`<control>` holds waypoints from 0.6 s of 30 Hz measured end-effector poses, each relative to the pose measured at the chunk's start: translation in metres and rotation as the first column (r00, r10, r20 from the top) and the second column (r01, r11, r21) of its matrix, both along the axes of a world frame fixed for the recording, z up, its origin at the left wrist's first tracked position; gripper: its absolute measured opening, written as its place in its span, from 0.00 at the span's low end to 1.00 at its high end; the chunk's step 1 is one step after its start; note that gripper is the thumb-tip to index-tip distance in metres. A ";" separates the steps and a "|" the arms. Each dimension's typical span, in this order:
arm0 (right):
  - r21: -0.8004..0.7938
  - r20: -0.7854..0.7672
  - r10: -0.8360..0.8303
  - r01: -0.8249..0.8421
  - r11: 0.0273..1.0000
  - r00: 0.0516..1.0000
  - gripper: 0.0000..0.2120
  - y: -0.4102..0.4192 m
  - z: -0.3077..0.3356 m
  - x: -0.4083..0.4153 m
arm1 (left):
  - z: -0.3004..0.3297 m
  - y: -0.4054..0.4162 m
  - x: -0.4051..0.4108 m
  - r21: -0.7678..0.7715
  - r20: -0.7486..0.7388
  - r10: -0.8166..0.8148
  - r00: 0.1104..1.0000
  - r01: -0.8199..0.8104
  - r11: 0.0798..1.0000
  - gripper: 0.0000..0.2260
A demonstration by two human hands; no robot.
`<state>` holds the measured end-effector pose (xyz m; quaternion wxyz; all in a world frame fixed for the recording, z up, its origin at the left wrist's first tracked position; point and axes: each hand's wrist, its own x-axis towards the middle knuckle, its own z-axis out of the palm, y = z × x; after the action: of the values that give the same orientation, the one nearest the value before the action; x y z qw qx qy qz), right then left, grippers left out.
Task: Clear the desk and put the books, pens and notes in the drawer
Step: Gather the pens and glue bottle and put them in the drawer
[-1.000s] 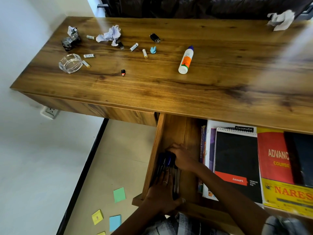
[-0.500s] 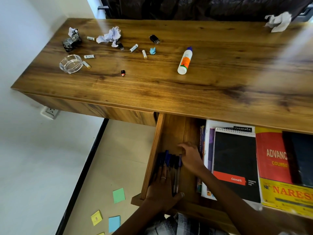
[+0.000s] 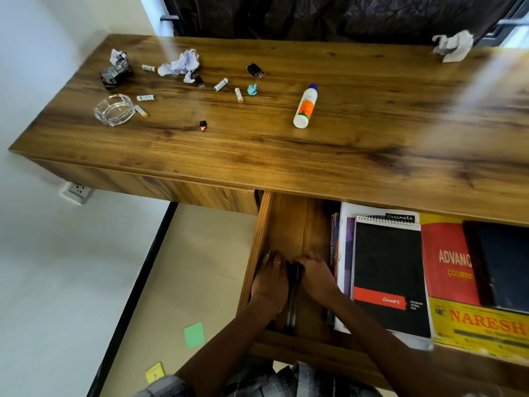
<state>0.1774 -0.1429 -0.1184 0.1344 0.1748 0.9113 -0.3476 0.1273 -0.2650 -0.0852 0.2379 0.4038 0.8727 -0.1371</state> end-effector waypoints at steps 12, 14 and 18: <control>-0.072 -0.295 -0.244 0.234 0.970 0.924 0.12 0.013 0.055 -0.003 | -0.001 -0.012 0.011 0.373 0.030 0.113 0.993 -0.116 0.920 0.33; -0.085 -0.420 -0.282 0.272 0.958 0.862 0.09 0.020 0.073 -0.011 | 0.000 -0.012 0.009 0.429 0.030 0.104 0.994 -0.107 0.897 0.30; -0.026 -0.648 -0.263 0.324 0.946 0.715 0.08 0.041 0.110 -0.046 | 0.010 -0.005 -0.003 0.510 -0.051 0.079 0.996 -0.042 0.859 0.24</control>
<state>0.1315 -0.1022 -0.0086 -0.2511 0.1931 0.8767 -0.3621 0.1244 -0.2702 -0.0753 0.0964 0.4196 0.8979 0.0911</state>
